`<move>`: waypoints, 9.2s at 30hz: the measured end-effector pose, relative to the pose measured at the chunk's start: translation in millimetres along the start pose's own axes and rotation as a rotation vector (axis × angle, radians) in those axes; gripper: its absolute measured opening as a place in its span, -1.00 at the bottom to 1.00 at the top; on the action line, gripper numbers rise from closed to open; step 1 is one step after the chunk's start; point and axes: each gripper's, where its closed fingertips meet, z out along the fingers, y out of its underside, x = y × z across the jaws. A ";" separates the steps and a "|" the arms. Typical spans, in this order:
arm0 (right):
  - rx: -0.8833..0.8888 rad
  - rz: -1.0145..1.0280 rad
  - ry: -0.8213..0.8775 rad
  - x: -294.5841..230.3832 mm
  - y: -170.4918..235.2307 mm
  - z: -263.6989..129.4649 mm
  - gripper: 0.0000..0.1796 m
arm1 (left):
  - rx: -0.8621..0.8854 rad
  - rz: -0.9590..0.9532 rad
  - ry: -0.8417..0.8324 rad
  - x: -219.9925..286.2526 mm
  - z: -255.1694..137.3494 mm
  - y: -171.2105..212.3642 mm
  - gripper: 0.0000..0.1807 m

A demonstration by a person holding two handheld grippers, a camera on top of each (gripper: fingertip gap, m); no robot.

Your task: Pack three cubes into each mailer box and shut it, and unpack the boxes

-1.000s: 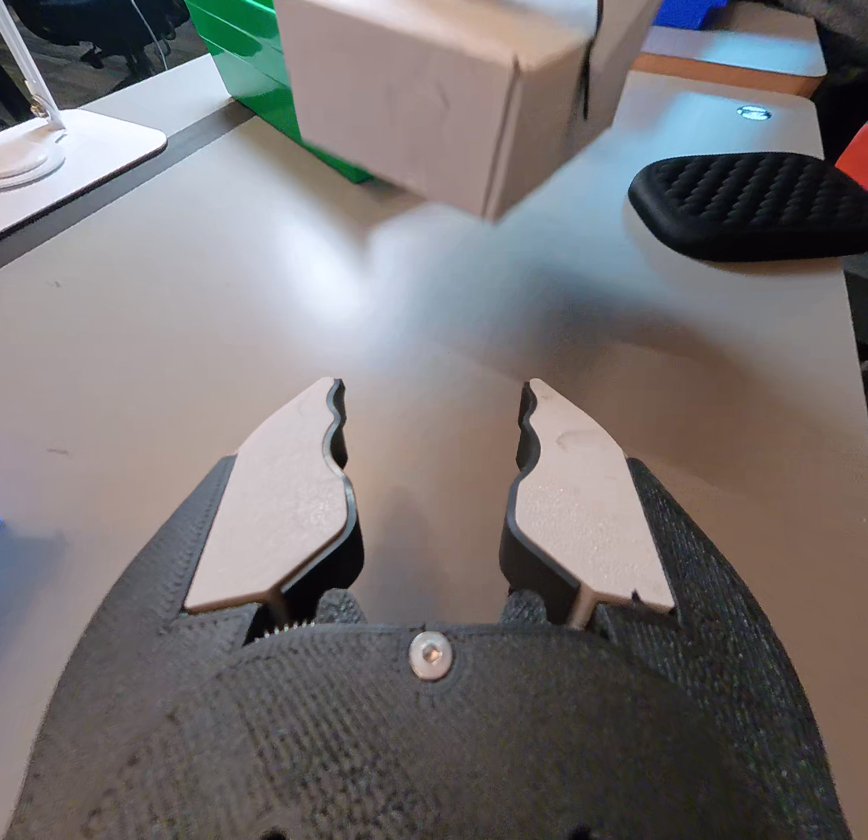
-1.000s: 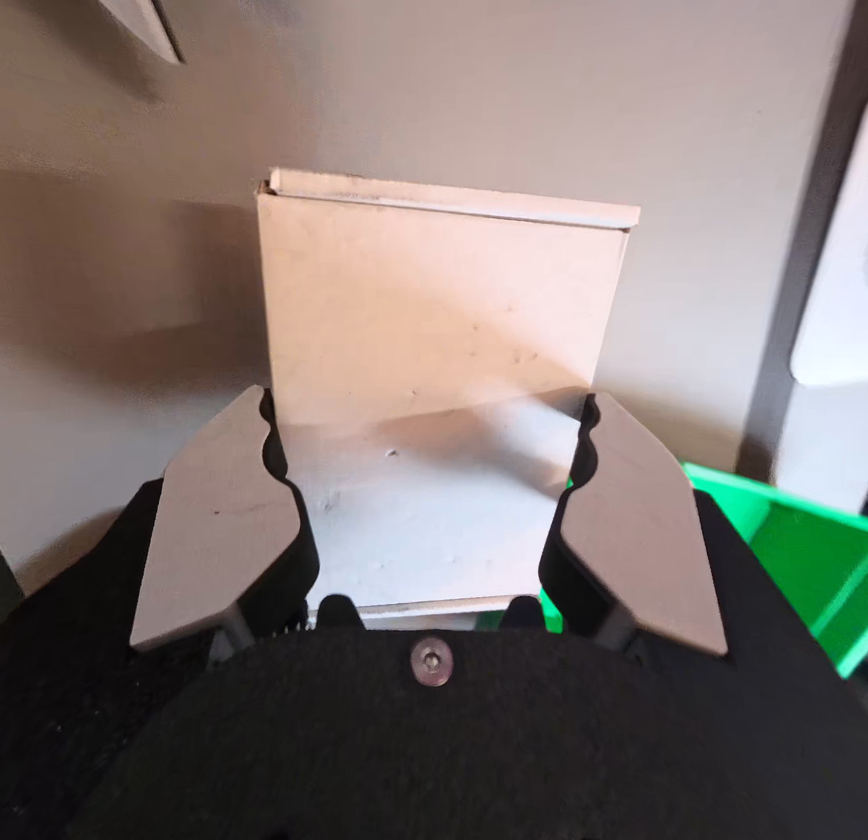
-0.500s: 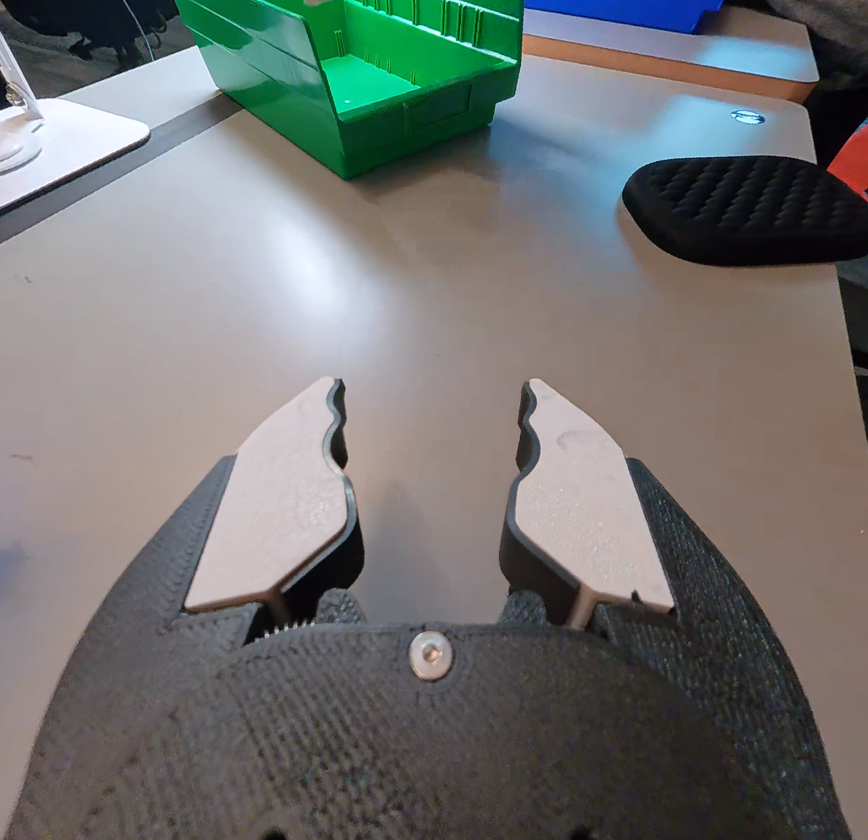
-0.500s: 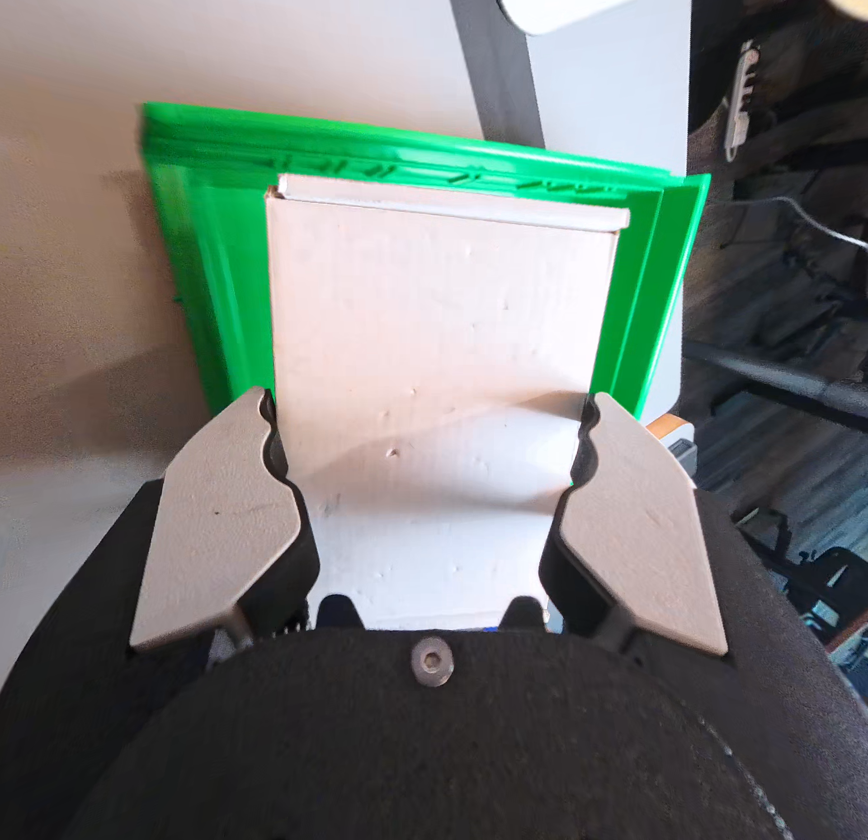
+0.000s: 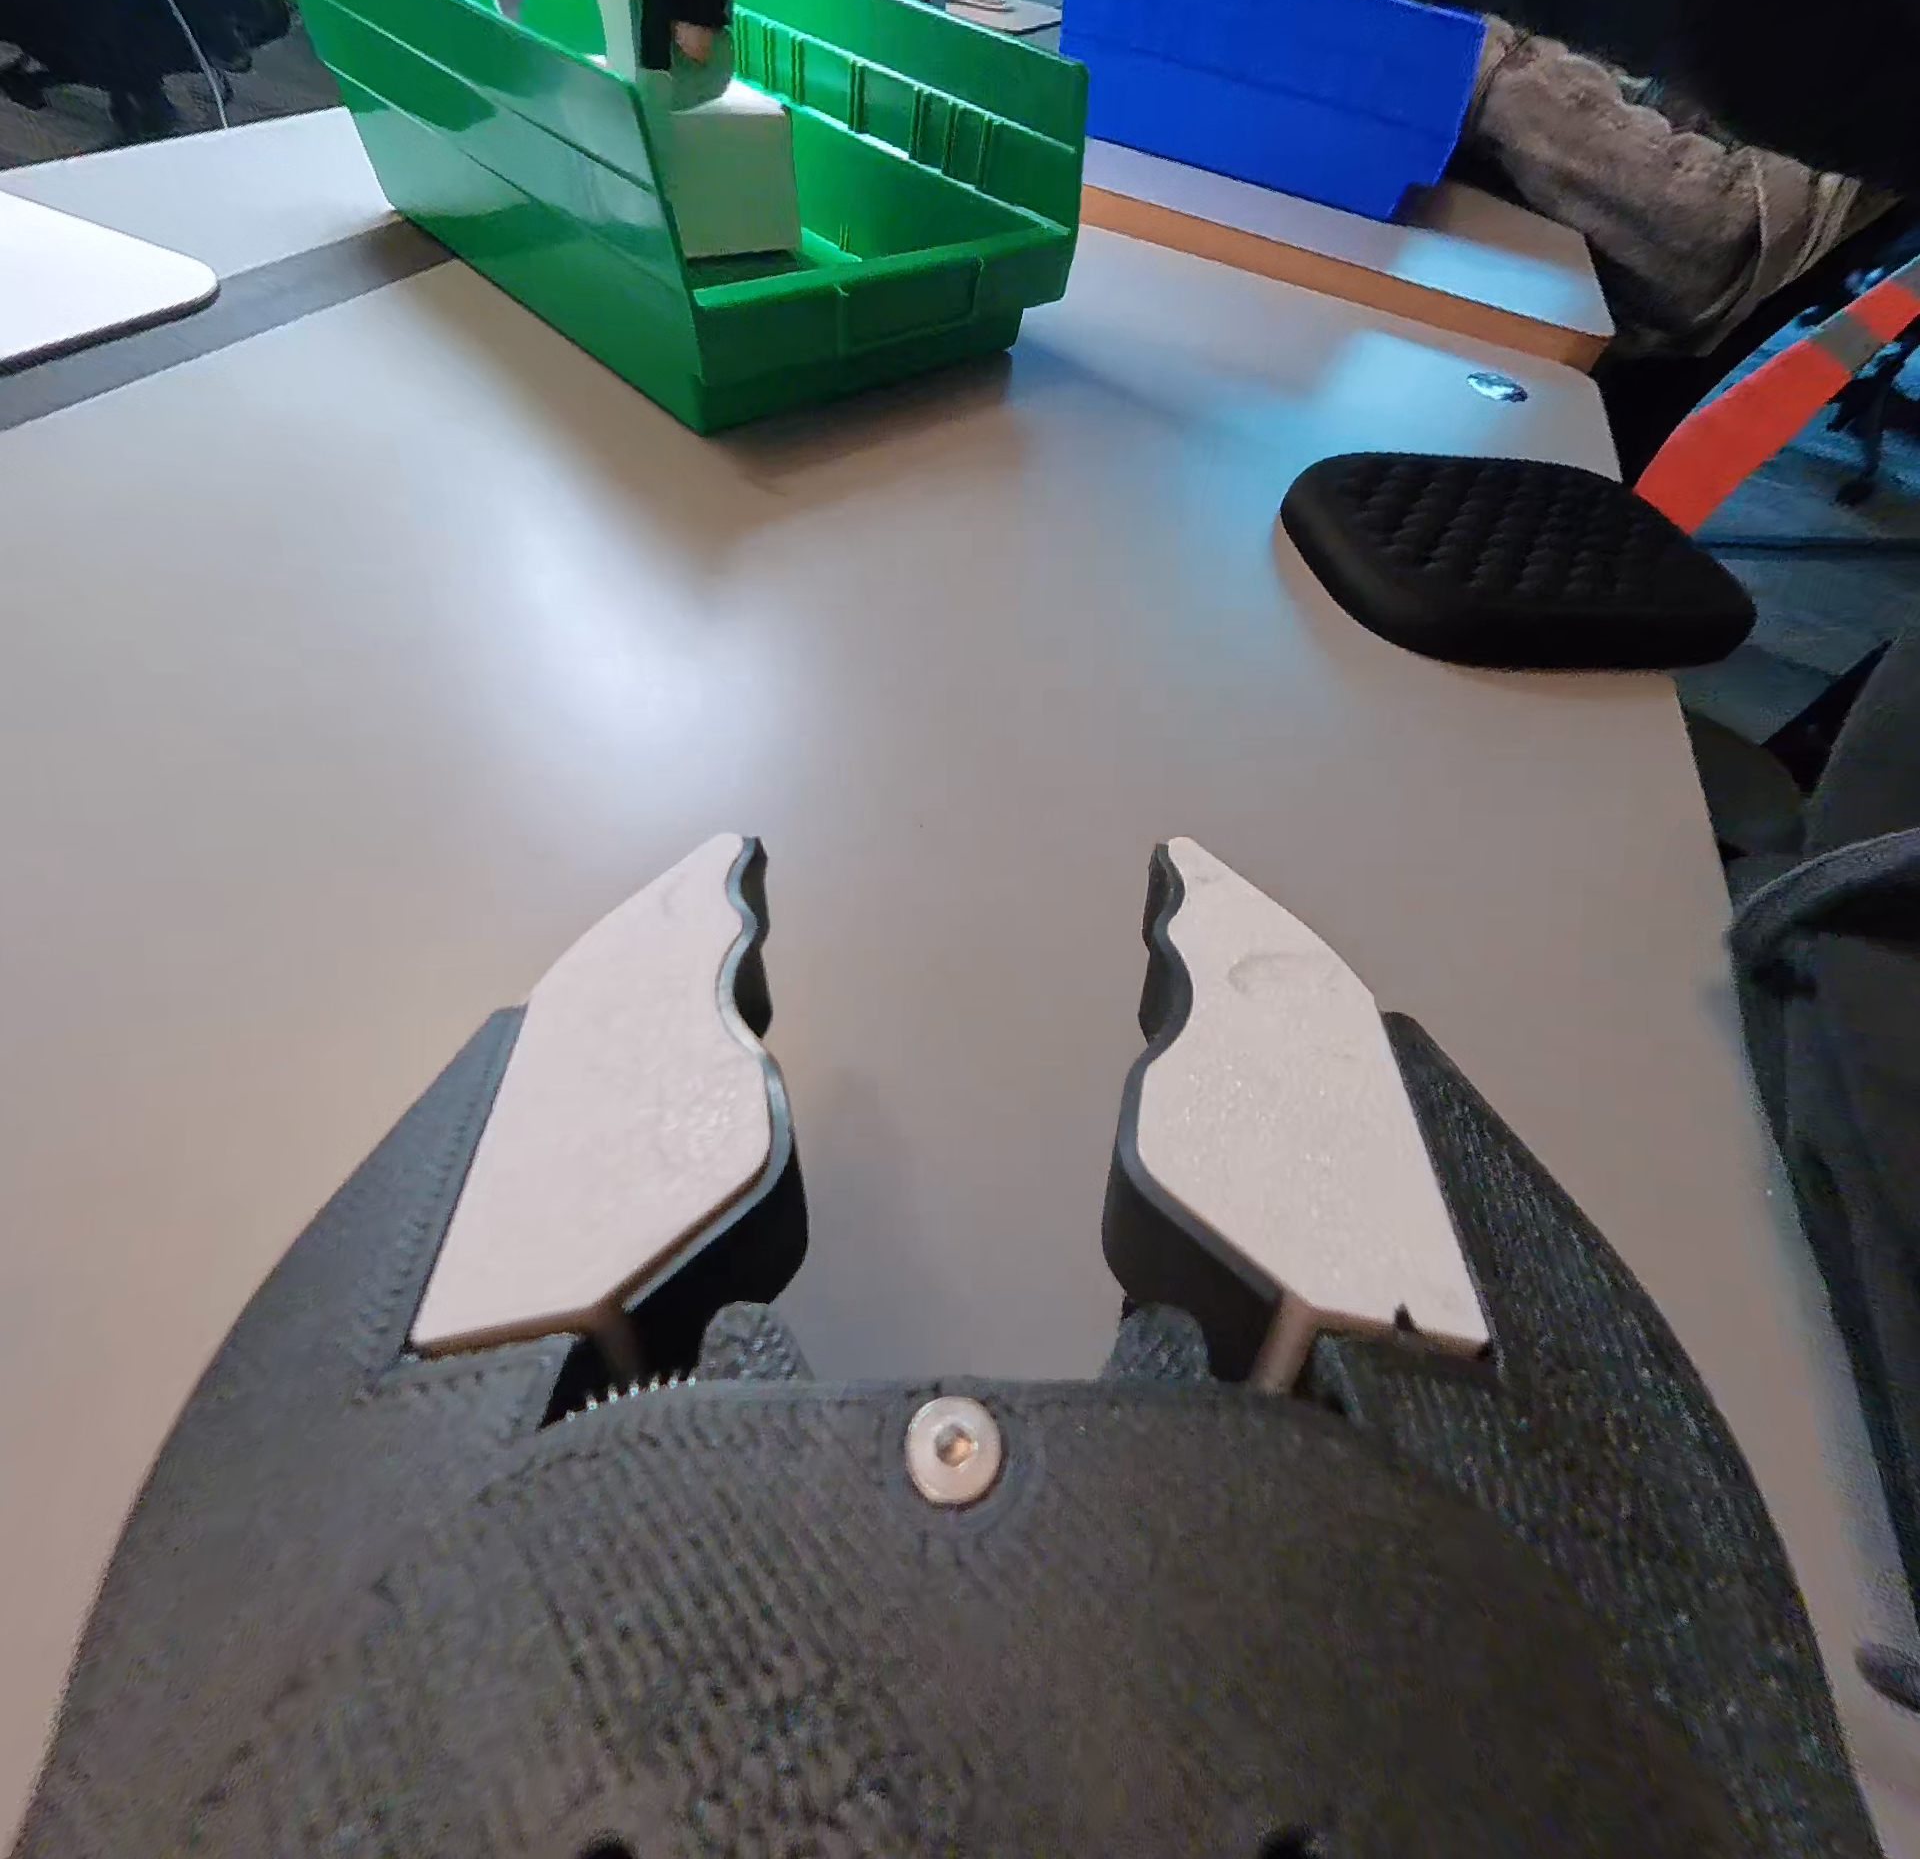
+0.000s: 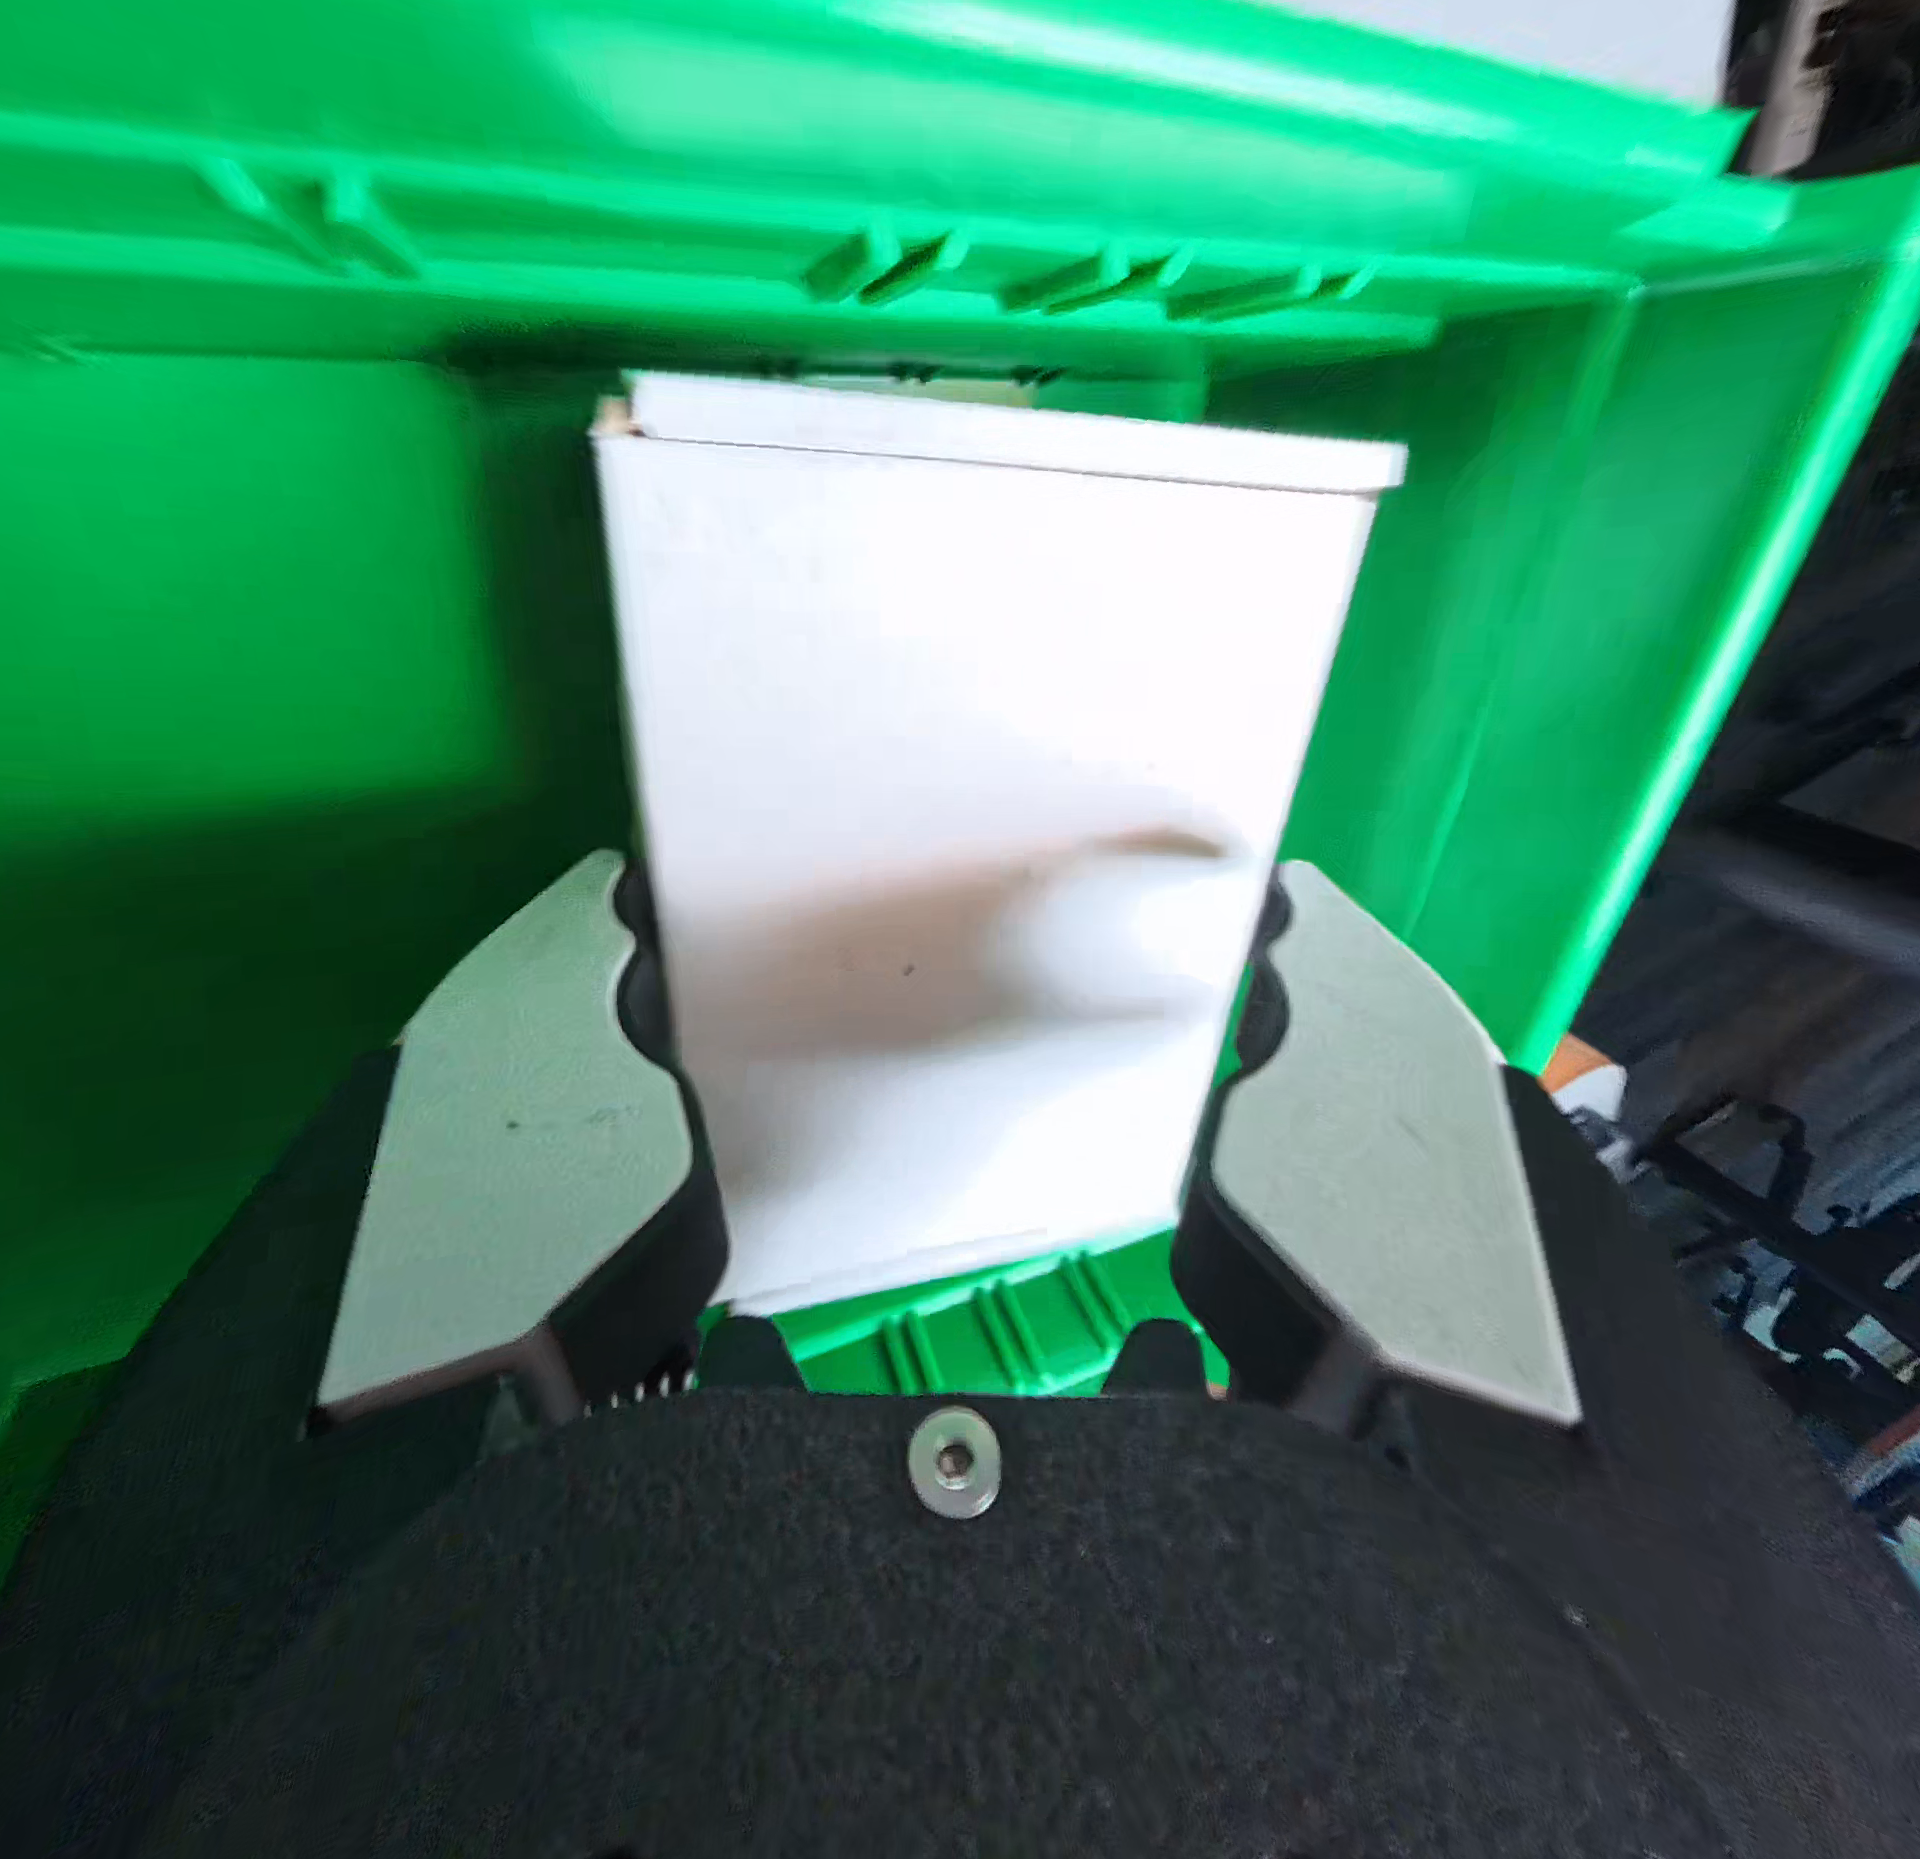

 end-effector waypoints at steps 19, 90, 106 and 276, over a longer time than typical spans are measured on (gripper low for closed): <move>0.848 0.181 0.029 -129.5 -61.4 -160.3 -0.05 | 0.117 0.065 -0.137 -33.6 -37.1 -36.9 -0.28; 1.201 0.212 -0.224 -346.9 -56.4 -173.4 -0.18 | -1.077 0.193 -0.468 -325.7 -220.7 -55.2 0.45; 1.200 0.111 0.091 -340.1 -68.1 -183.5 -0.08 | -0.798 0.265 0.262 -37.4 -30.0 -58.4 0.45; 0.853 -0.046 -0.025 -208.6 -190.3 -222.5 -0.47 | -0.168 0.452 0.150 47.2 14.4 7.0 -0.83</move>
